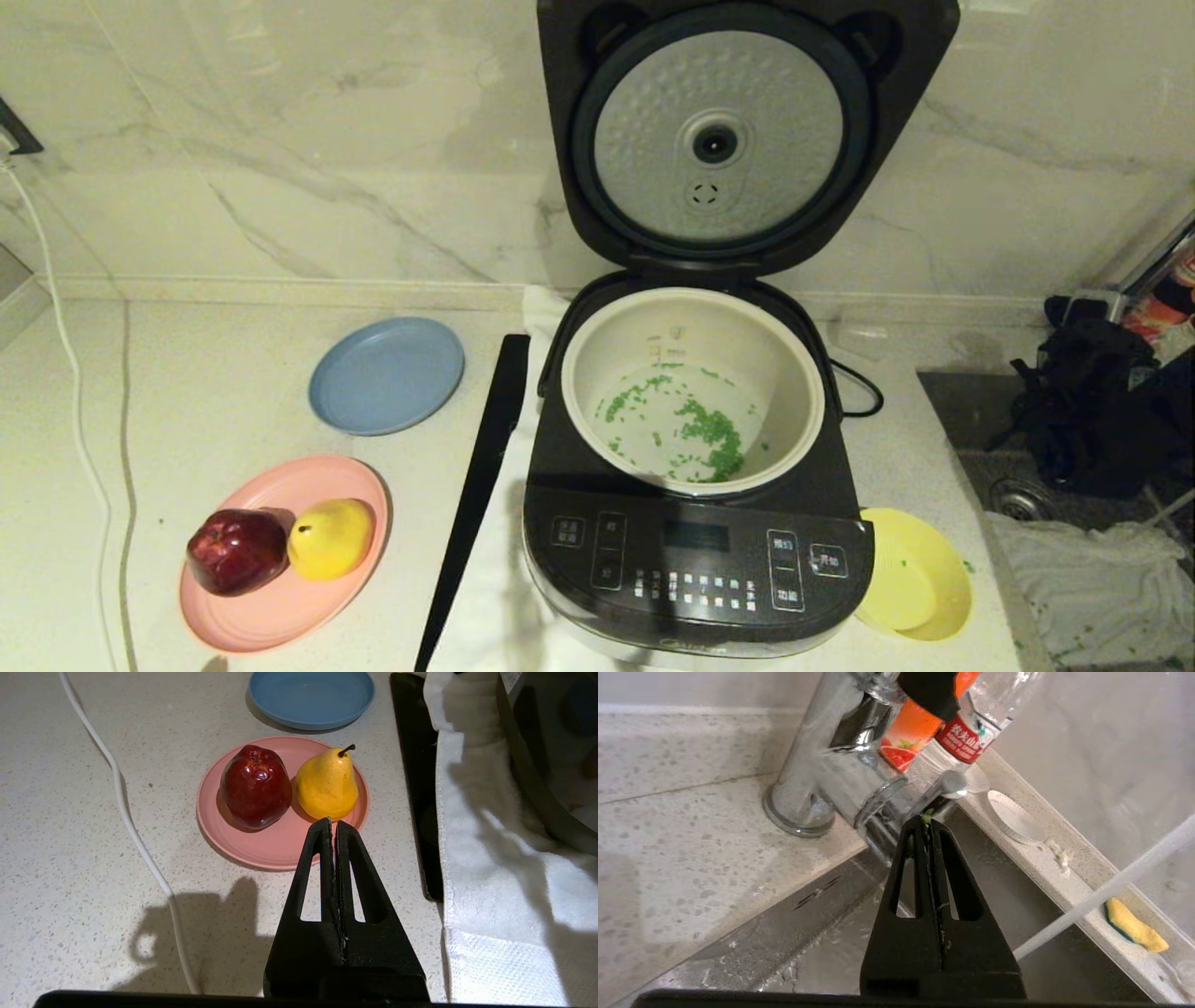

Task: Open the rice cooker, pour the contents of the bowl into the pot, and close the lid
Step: Turn off the tap

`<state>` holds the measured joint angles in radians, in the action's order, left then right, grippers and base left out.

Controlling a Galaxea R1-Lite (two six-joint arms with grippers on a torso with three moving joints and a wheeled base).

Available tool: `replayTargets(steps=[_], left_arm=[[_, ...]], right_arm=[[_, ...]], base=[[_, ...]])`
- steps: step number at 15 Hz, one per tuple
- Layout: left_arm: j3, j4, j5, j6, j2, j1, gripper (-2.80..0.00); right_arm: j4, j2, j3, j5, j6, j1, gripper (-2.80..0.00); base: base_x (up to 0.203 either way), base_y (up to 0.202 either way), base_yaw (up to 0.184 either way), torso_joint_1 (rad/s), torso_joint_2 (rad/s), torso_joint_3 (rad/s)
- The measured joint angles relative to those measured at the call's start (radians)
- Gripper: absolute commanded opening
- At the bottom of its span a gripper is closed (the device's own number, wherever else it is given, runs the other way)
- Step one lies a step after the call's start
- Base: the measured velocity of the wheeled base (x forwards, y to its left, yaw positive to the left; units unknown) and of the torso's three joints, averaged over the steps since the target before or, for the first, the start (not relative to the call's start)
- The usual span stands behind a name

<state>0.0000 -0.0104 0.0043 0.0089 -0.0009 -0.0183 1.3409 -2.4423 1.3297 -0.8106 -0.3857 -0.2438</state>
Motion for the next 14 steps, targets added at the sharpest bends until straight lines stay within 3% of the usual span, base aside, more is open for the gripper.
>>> replayTargets(steps=[8, 14], left_arm=[[0.0, 0.0, 0.0, 0.0, 0.0, 0.0, -2.8], [0.0, 0.0, 0.0, 0.0, 0.0, 0.0, -2.8]], right_arm=[[-0.008, -0.007, 0.025, -0.002, 0.003, 0.0, -2.8], [0.034, 0.161, -0.248, 0.009, 0.036, 0.085, -2.8]], base=[[0.0, 0.0, 0.0, 0.0, 0.0, 0.0], [0.0, 0.0, 0.0, 0.0, 0.0, 0.0]])
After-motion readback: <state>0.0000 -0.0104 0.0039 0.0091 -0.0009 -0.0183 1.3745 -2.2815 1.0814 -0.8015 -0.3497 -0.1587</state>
